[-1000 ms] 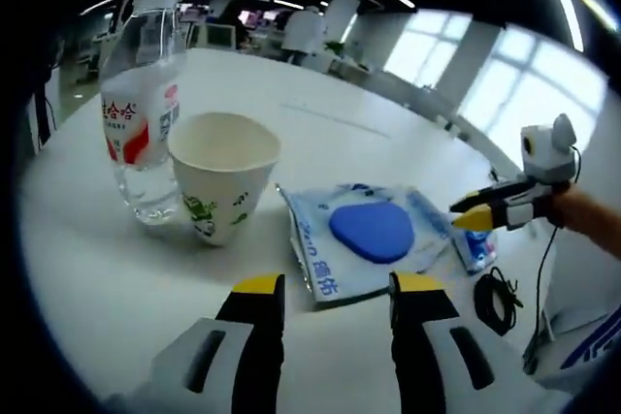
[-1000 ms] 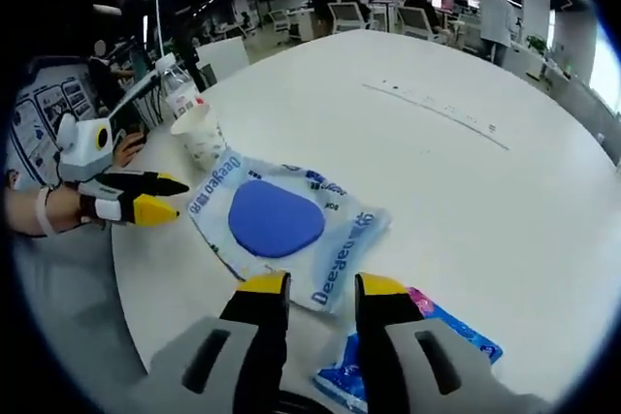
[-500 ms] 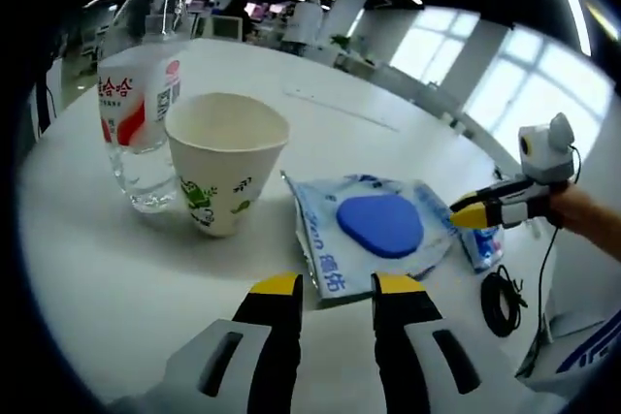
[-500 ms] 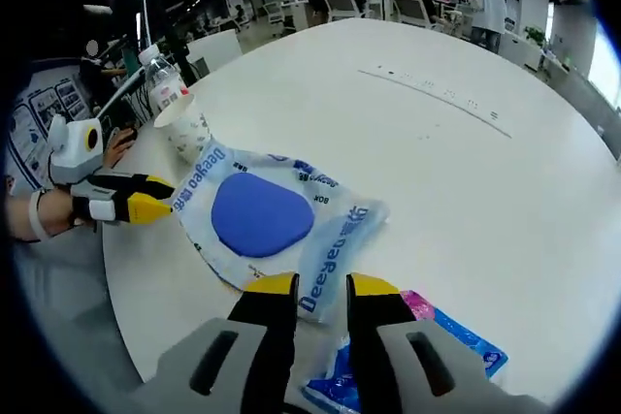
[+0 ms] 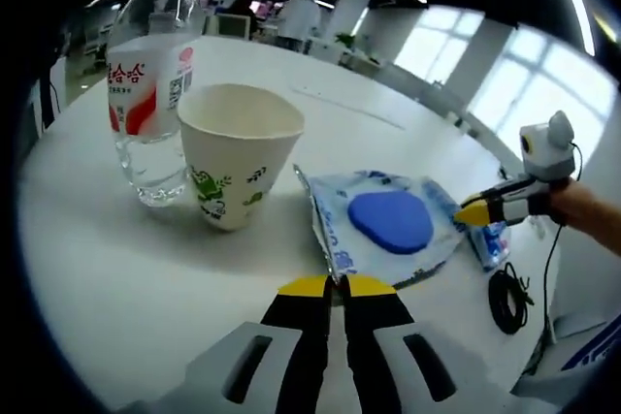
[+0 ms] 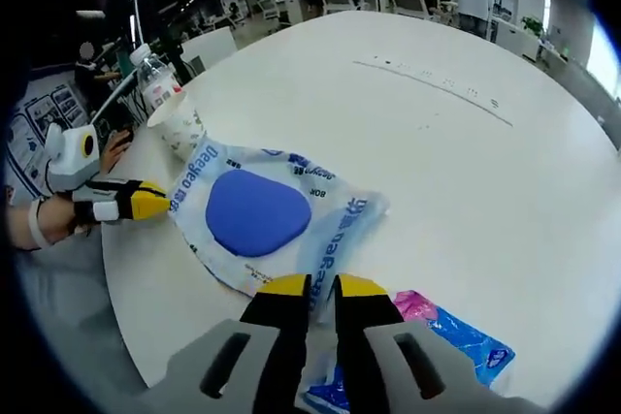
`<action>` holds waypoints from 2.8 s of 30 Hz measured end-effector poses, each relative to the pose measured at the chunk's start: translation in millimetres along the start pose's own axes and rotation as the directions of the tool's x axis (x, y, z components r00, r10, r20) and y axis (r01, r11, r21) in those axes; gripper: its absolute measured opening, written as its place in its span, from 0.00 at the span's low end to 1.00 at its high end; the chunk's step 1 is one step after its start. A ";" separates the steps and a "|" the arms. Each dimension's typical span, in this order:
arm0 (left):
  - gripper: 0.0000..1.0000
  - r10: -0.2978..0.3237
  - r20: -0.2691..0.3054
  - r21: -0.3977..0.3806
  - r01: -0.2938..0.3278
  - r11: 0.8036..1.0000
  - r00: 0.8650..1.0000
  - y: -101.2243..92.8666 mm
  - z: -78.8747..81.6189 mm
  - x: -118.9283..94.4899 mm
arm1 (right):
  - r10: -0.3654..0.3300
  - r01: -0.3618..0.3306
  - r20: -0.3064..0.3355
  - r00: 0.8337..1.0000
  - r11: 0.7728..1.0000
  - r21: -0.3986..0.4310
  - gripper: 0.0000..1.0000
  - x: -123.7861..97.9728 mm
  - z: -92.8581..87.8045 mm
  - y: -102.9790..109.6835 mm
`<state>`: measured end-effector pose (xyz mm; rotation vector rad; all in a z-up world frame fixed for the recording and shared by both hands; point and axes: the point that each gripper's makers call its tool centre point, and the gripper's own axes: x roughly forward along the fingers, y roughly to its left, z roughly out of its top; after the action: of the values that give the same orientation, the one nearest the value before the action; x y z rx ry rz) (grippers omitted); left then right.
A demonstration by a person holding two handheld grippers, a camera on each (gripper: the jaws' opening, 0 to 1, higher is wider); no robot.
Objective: Arrange the tabletop items into an orderly group along one side of the table until the central work area is clear of visible clutter.
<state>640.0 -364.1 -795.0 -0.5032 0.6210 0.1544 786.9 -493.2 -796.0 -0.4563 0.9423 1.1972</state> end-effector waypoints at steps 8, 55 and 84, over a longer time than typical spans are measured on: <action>0.00 0.004 -0.004 -0.017 -0.004 1.000 1.000 2.2 0.3 2.8 | 0.001 -0.001 -0.005 1.000 1.000 0.005 0.00 -0.5 -1.6 1.3; 0.00 -0.066 0.039 -0.015 0.067 0.998 0.997 9.9 15.7 -4.8 | -0.052 0.037 0.100 0.994 0.988 0.148 0.00 -23.3 -12.7 30.7; 0.00 -0.060 0.037 -0.068 0.062 0.996 0.998 12.4 5.5 -2.5 | -0.073 0.068 0.043 0.996 0.992 0.104 0.03 -20.1 -24.9 30.8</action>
<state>637.3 -350.6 -794.7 -0.5847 0.5672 0.1269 747.8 -512.9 -788.4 -0.3747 0.9353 1.0859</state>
